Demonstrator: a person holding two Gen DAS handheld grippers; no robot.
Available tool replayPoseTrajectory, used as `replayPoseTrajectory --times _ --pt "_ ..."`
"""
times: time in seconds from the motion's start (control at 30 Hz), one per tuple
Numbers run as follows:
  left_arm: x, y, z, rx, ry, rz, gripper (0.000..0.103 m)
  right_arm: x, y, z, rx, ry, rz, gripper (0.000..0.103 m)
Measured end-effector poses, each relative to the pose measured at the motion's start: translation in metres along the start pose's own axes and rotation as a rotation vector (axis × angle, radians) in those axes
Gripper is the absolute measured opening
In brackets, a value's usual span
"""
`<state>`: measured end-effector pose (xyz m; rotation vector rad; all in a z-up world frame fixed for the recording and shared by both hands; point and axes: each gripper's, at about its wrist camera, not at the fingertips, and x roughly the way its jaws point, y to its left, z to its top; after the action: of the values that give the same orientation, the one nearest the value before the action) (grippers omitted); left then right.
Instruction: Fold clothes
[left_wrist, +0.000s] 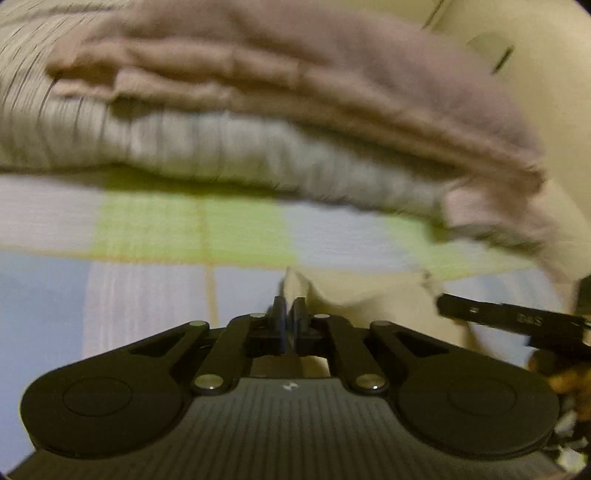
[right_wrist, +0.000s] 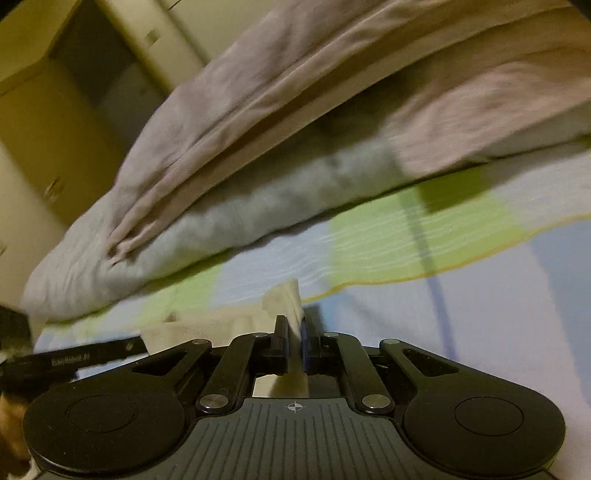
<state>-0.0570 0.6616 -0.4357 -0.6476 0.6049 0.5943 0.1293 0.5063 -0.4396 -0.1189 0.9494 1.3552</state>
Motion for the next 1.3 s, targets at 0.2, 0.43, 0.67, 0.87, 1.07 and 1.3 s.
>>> replayPoseTrajectory --times 0.2,0.43,0.67,0.87,1.07,1.3 --pt "-0.002 -0.023 -0.011 0.050 0.045 0.008 0.021 -0.010 0.025 -0.006 -0.087 -0.010 -0.115 0.027" --pt "-0.010 -0.051 -0.023 0.113 0.099 -0.032 0.007 -0.042 0.065 -0.033 -0.316 0.042 -0.060 0.032" --pt "-0.004 -0.039 0.014 -0.114 -0.047 0.095 0.008 -0.005 0.055 -0.012 -0.184 -0.002 -0.223 0.032" --pt "-0.074 -0.026 -0.007 -0.143 -0.081 0.083 0.013 -0.074 0.076 -0.040 -0.248 0.023 -0.133 0.032" --pt "-0.115 -0.025 -0.088 -0.119 0.033 0.172 0.013 -0.061 0.075 -0.096 -0.298 0.163 -0.213 0.032" --pt "-0.270 0.039 -0.173 -0.545 -0.228 0.288 0.024 -0.138 0.092 -0.123 -0.154 0.179 -0.147 0.032"
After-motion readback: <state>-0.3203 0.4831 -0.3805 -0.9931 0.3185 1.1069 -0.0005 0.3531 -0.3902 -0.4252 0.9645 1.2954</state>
